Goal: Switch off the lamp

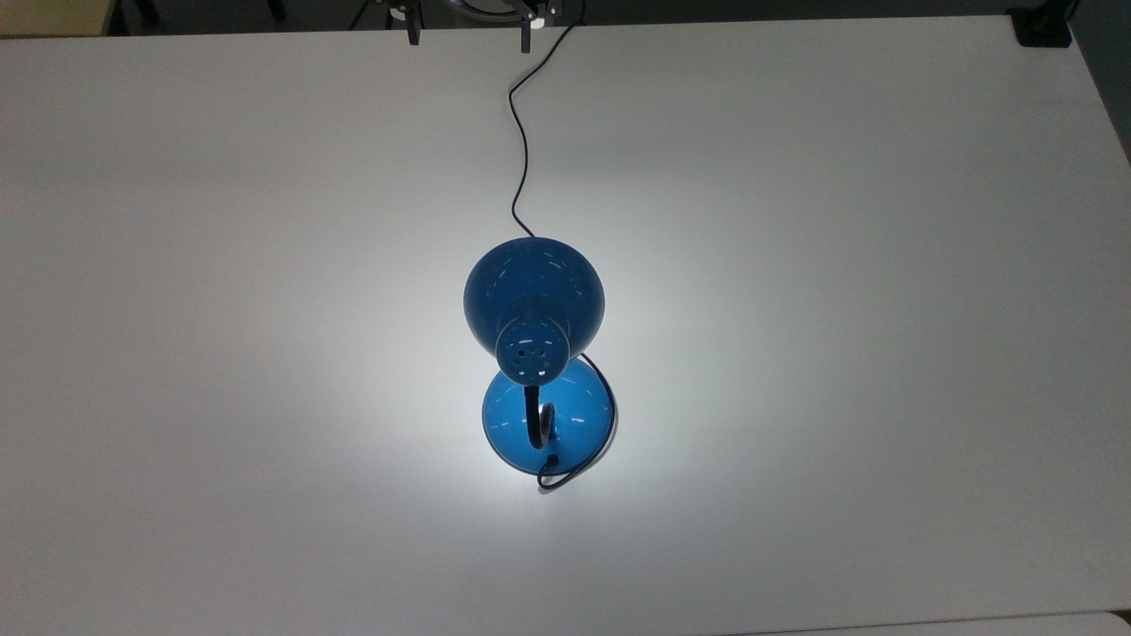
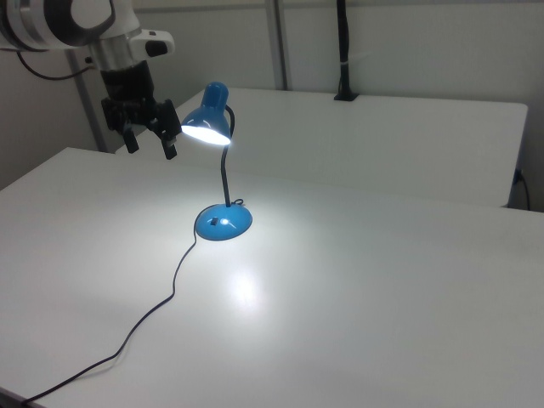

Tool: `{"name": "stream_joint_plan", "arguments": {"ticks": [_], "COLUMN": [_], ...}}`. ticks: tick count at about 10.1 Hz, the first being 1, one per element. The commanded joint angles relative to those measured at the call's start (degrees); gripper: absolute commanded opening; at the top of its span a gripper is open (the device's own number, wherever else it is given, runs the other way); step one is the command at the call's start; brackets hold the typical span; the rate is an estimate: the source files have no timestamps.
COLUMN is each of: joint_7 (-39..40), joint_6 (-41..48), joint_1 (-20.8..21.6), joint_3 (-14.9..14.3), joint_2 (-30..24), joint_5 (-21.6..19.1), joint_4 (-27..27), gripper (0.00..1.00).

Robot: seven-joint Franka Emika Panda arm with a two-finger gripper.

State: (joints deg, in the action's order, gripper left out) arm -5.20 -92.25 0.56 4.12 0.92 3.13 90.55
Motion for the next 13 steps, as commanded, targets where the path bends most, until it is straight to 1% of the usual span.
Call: {"name": "stream_joint_plan", "arguments": {"ticks": [1,7,8,10,11,12,13], "joint_7": [-0.3,0.5,0.6,3.2,3.2,3.2,3.3], "joint_6": [-0.8,-0.7,-0.7,-0.7,-0.7,-0.7,-0.7], "joint_1": [-0.5,-0.6,-0.6,-0.9,-0.9,-0.9,-0.9], "joint_3": [0.6,0.6,0.6,0.5,0.4,0.4,0.4], "joint_2": [-1.3,-1.3,-1.3,-1.4,-1.4,-1.4,-1.4], "joint_5": [0.3,0.3,0.2,-0.2,-0.2,-0.2,-0.2], "joint_4": [1.4,1.3,1.4,1.4,1.4,1.4,1.4], "gripper": [1.00,0.99,0.88,0.37,0.25,0.10,0.00]}}
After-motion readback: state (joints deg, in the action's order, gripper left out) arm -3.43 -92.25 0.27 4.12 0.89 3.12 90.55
